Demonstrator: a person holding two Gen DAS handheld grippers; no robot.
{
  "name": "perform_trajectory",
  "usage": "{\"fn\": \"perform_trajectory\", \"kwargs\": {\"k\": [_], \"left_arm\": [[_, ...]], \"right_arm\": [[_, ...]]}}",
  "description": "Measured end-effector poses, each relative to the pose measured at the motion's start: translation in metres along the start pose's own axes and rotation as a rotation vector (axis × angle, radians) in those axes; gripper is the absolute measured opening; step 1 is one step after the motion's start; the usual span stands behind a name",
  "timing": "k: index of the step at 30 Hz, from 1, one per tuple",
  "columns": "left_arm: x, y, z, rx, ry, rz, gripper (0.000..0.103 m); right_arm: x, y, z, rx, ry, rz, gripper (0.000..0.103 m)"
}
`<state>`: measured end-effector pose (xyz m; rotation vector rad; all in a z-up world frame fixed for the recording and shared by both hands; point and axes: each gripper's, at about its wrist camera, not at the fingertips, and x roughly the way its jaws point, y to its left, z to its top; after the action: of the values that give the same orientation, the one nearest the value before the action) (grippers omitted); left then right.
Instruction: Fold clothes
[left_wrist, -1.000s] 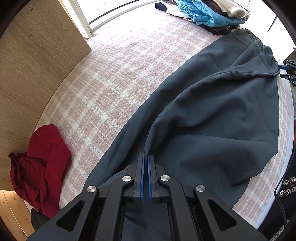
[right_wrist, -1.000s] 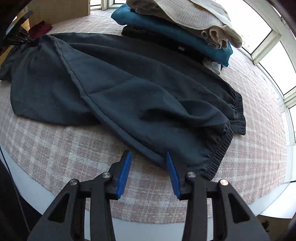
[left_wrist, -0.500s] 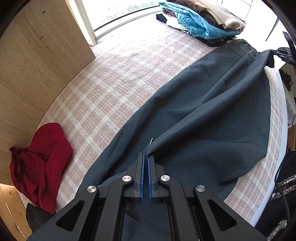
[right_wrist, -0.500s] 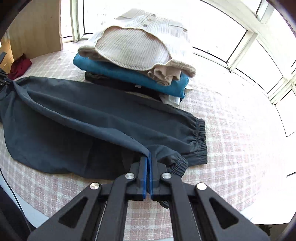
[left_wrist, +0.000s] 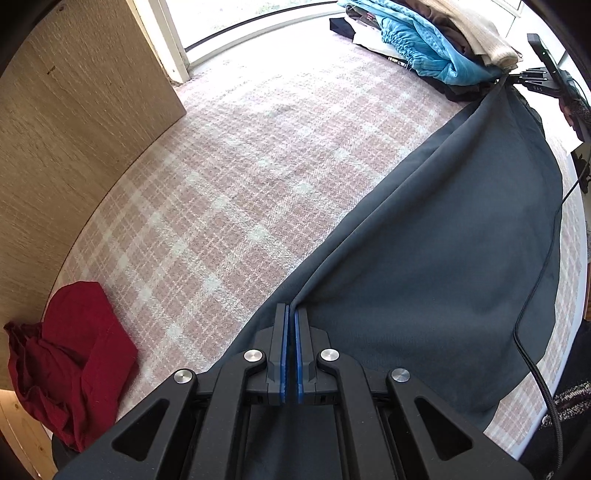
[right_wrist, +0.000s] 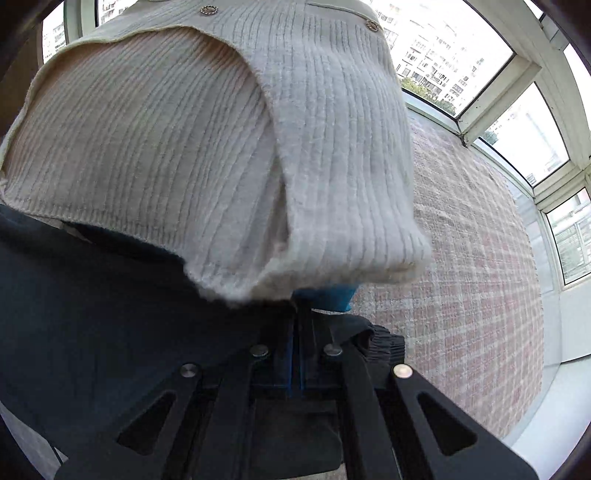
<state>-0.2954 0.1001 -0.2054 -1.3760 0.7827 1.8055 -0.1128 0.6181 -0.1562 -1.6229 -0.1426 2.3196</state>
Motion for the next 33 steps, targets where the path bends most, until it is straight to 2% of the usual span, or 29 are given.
{"fn": "perform_trajectory", "kwargs": {"k": [3, 4, 6, 9, 10, 11, 14, 16, 18, 20, 25, 26, 28, 29, 30, 33], "left_arm": [[0.009, 0.003, 0.007, -0.003, 0.009, 0.01, 0.003], [0.011, 0.003, 0.008, 0.0, 0.018, 0.012, 0.004], [0.002, 0.007, 0.005, -0.013, 0.016, 0.019, 0.009], [-0.029, 0.022, -0.009, -0.065, -0.01, 0.047, 0.022], [-0.043, 0.03, -0.019, -0.09, -0.009, 0.072, 0.023], [-0.057, 0.038, -0.028, -0.114, -0.009, 0.098, 0.022], [-0.103, 0.063, -0.083, -0.203, -0.022, 0.174, 0.023], [-0.127, 0.073, -0.126, -0.29, -0.022, 0.2, 0.028], [-0.142, 0.078, -0.171, -0.37, -0.021, 0.214, 0.032], [-0.135, 0.075, -0.201, -0.43, -0.017, 0.204, 0.032], [-0.11, 0.063, -0.269, -0.572, -0.006, 0.168, 0.032], [-0.106, 0.058, -0.279, -0.593, -0.015, 0.148, 0.032], [-0.1, 0.047, -0.292, -0.623, -0.043, 0.112, 0.032], [-0.099, 0.04, -0.297, -0.626, -0.056, 0.119, 0.032], [-0.098, 0.033, -0.299, -0.614, -0.064, 0.135, 0.032], [-0.092, 0.023, -0.299, -0.578, -0.071, 0.116, 0.032]], "right_arm": [[0.008, -0.002, -0.001, 0.022, 0.018, 0.001, 0.002], [0.007, -0.002, -0.002, 0.022, 0.023, 0.0, 0.005], [0.001, -0.003, -0.003, 0.022, 0.022, -0.006, 0.008], [-0.021, -0.01, -0.006, 0.025, -0.014, -0.037, 0.027], [-0.03, -0.014, -0.008, 0.03, -0.027, -0.051, 0.037], [-0.038, -0.02, -0.01, 0.035, -0.038, -0.061, 0.04], [-0.067, -0.043, -0.021, 0.082, -0.072, -0.092, 0.04], [-0.086, -0.057, -0.035, 0.137, -0.082, -0.111, 0.04], [-0.1, -0.057, -0.048, 0.177, -0.052, -0.08, 0.041], [-0.108, -0.034, -0.068, 0.175, -0.022, -0.021, 0.041], [-0.118, 0.064, -0.132, 0.217, 0.014, 0.249, 0.041], [-0.119, 0.083, -0.142, 0.211, 0.017, 0.277, 0.041], [-0.121, 0.122, -0.16, 0.182, 0.02, 0.317, 0.041], [-0.122, 0.141, -0.17, 0.168, 0.022, 0.337, 0.041], [-0.123, 0.161, -0.179, 0.154, 0.024, 0.357, 0.041], [-0.123, 0.204, -0.193, 0.111, 0.033, 0.44, 0.041]]}}
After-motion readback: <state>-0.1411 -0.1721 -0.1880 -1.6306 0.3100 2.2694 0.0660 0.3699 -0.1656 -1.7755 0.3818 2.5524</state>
